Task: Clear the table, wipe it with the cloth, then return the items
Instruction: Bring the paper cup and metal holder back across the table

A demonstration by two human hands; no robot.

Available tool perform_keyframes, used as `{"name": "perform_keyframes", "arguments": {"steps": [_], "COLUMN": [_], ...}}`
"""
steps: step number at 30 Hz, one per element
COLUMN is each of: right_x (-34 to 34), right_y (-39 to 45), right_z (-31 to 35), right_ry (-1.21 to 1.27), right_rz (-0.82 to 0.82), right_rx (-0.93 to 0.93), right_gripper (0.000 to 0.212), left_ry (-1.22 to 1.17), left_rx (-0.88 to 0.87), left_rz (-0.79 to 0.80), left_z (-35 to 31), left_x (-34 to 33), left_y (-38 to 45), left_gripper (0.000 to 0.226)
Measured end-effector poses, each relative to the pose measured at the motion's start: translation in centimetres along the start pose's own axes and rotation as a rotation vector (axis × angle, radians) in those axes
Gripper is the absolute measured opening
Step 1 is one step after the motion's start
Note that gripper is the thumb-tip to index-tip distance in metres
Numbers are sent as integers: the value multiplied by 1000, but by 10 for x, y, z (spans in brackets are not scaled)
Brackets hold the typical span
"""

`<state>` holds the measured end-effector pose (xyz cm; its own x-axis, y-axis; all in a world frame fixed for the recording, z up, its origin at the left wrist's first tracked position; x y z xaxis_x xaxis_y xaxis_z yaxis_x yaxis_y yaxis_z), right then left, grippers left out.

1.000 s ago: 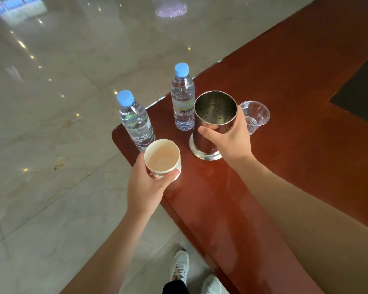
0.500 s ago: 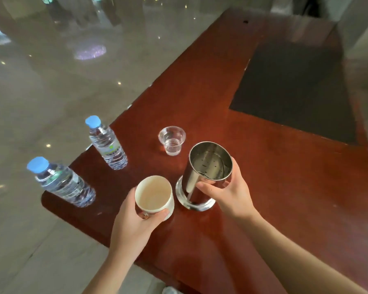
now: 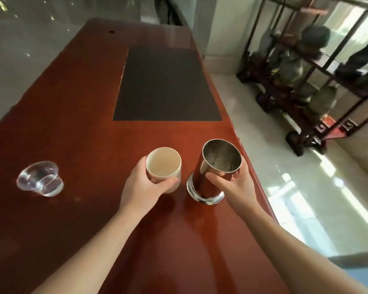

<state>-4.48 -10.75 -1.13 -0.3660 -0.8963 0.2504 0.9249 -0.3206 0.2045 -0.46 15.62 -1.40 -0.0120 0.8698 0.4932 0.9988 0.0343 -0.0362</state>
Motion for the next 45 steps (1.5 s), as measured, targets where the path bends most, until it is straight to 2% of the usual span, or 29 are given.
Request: {"name": "perform_keyframes", "arguments": {"steps": [3,9,20,29,35,40,45], "right_x": [24,50,62,58,52,49,48], "right_y": [28,80,163,199,210,210,208], "right_z": [-19,-50,-93,-105,-107,-108,-115], "right_ry": [-6,11,-45,-89,-62,-19,19], "right_rz": [-28,-129,-191,-175,-141,-118,-65], "right_rx": [-9,-36,-41,-12,4,23,-22], "right_gripper": [80,80,79,76,89,89,92], "left_ry": [38,48,120,130,96,132,230], "left_rx": [-11,54,115,145,139,144,154], "left_rz": [-2,38,23,3,10,23,82], "left_z": [-17,-24,-28,-17,-15,-16,-20], "left_x": [-35,-96,-161,-184,-191,-190,-185], "left_y": [34,87,168,200,202,201,197], "left_gripper": [89,90,91,95,95,97,111]}}
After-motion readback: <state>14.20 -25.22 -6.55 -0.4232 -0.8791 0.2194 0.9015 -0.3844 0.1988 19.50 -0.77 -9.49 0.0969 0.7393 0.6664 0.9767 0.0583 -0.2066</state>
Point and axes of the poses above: each hand's wrist, its own y-axis towards the middle knuckle, its own x-axis out of the back of the hand, z = x × y, the point moved 7 cm from there along y, towards the middle knuckle, and after that the axes turned 6 degrees about x, right-handed, at the moved point
